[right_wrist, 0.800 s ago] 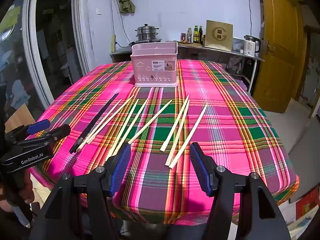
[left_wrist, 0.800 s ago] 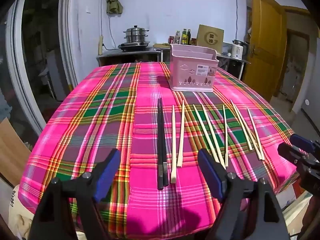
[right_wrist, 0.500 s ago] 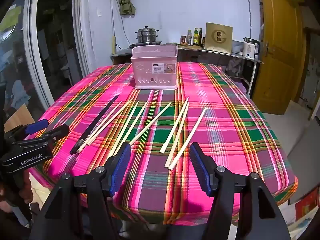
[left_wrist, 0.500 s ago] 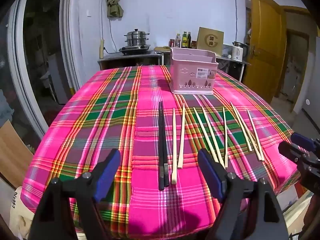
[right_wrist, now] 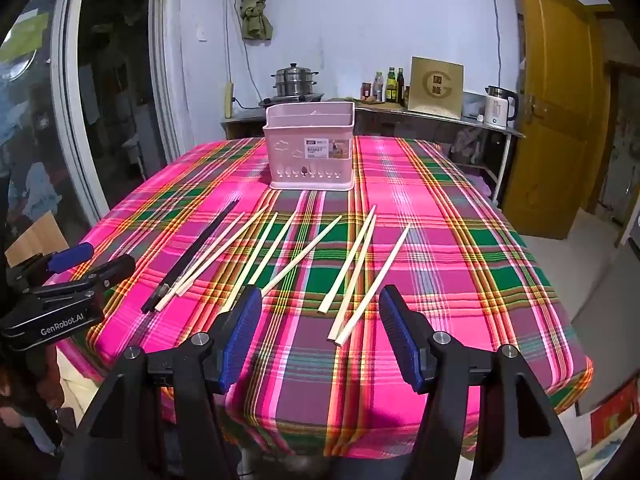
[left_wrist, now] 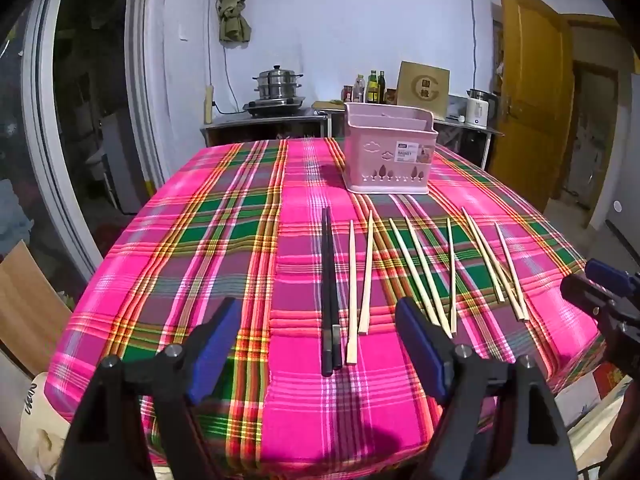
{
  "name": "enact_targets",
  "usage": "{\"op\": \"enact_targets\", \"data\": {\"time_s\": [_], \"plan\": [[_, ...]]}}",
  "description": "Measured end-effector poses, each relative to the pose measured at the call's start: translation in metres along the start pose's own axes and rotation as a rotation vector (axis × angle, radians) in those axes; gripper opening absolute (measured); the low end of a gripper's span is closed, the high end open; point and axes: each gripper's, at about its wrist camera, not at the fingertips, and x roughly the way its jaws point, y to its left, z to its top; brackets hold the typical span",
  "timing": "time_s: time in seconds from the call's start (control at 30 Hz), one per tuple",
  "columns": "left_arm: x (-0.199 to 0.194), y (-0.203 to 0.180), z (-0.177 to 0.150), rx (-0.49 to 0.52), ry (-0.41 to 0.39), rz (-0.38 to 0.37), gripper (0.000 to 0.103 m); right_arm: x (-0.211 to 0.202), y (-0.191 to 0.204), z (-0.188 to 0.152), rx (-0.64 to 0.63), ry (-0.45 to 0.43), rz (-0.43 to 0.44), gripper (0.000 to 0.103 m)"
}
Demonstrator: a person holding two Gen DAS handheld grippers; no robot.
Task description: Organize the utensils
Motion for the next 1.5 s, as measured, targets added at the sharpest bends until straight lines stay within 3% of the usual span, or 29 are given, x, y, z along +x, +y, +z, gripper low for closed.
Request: {"op": "enact_targets", "data": {"time_s": [0.2, 0.63, 1.5], "plan": [[-0.007, -0.001, -0.005, 0.019, -0.043, 0.029, 0.081, -0.002, -0.001, -0.002, 0.0, -0.017, -0.005, 0.062], [-0.013, 0.0, -0.01, -0.006, -0.089, -0.005, 0.081, -0.003, -0.002, -0.005, 0.006, -0.032, -0.004, 0.062], [-0.01, -0.002, -0.012, -0.004, -0.084, 0.0, 0.081, -0.003, -0.003, -0.006, 0.007, -0.036, -0.008, 0.062]]}}
